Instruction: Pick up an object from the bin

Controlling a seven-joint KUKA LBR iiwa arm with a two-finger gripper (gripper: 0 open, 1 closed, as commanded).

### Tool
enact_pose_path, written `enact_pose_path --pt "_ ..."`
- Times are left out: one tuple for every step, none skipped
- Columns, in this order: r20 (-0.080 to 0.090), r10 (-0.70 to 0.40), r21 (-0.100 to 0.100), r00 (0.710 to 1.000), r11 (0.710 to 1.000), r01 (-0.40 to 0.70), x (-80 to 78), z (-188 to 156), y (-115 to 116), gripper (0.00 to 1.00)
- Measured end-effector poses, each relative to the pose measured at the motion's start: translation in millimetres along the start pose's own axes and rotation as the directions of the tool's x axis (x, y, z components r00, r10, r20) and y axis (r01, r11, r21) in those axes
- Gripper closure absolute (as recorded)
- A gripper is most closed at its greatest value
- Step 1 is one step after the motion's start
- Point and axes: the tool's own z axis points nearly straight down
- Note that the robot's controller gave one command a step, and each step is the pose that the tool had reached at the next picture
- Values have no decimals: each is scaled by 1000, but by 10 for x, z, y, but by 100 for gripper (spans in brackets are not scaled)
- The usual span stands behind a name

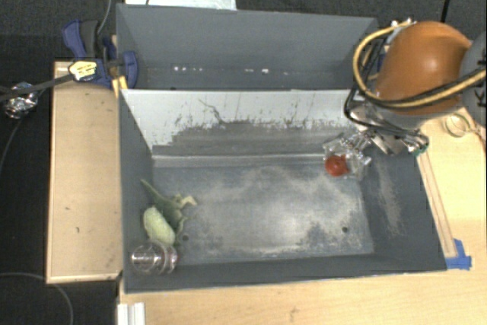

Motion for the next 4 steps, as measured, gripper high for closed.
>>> enact_pose_path --pt "0 2 0 1000 1000 -2 -1 0 1 100" --pt "-4 28 -5 1000 1000 -28 0 -412 23 100" --pt "-2 35 -3 999 999 -35 -9 -566 16 100" --pt "-1 -321 -8 947 947 321 374 -192 -335 100"
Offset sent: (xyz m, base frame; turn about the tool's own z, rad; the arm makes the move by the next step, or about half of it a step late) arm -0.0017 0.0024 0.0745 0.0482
